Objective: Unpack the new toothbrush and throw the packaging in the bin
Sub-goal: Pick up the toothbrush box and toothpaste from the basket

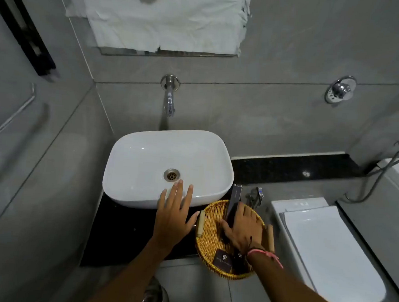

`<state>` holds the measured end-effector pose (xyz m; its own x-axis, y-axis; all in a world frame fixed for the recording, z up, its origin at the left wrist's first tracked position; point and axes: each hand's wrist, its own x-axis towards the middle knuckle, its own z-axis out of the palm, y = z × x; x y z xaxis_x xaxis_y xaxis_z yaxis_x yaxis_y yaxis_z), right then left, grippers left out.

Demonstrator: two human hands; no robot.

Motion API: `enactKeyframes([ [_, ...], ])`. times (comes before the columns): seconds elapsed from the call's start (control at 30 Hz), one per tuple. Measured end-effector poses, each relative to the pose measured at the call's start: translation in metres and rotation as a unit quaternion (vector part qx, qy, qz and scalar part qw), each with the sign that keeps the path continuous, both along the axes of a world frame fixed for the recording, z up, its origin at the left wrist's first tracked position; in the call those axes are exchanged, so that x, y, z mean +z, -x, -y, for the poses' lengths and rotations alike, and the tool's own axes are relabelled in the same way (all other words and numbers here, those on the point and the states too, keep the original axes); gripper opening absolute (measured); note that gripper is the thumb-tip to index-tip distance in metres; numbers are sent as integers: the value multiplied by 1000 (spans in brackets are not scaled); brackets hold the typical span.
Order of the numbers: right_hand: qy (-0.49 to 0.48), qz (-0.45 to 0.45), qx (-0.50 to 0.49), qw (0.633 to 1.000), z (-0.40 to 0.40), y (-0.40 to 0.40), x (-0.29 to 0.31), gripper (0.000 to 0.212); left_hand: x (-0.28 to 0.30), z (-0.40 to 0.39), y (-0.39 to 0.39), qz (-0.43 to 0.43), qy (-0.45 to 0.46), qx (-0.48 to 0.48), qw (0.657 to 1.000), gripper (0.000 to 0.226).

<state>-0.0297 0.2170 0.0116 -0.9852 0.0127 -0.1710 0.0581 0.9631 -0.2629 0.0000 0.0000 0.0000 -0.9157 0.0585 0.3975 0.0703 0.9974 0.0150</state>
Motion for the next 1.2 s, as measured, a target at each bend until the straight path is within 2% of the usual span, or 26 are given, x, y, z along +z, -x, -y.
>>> enactKeyframes([
  [0.07,83,76,-58,992,3,3,-9,76,0,0,0,24,-3,2,1000,74],
  [0.13,109,127,-81,983,5,4,-15,65,-6,1,-2,13,14,1,1000,74],
  [0.3,201,134,-138,960,6,3,-34,41,4,1,1,-9,-15,-18,1000,70],
  [0.37,232,93,-186,950,4,-3,-31,39,14,1,5,-44,-81,-44,995,63],
  [0.47,235,-22,-162,958,-2,-9,-9,35,39,-3,14,-49,-284,-75,955,45],
  [0.5,230,-58,-138,962,-5,-7,3,36,48,-5,18,-25,-375,-70,924,39],
  [0.53,218,-86,-107,966,-7,-3,17,36,58,-6,22,10,-482,-52,874,33],
  [0.57,205,-108,-72,970,-8,3,33,36,68,-6,25,55,-598,-26,799,31],
  [0.63,163,-144,11,976,-8,18,69,39,84,-3,30,142,-793,12,592,39],
  [0.67,129,-164,61,976,-8,25,89,42,86,0,31,164,-852,14,498,44],
  [0.7,82,-190,116,971,-6,33,110,44,86,4,29,165,-890,7,425,47],
  [0.77,-33,-250,215,943,1,45,152,45,83,10,23,129,-934,-10,332,51],
  [0.83,-105,-299,264,911,15,52,190,43,80,14,16,100,-959,-11,265,52],
  [0.9,-141,-330,301,883,35,52,215,41,77,17,7,86,-973,-6,216,52],
  [1.0,-178,-336,359,852,66,46,227,43,71,22,-2,75,-979,13,190,46],
  [1.2,-162,-336,352,858,98,33,228,48,61,36,-22,59,-988,29,141,37],
])
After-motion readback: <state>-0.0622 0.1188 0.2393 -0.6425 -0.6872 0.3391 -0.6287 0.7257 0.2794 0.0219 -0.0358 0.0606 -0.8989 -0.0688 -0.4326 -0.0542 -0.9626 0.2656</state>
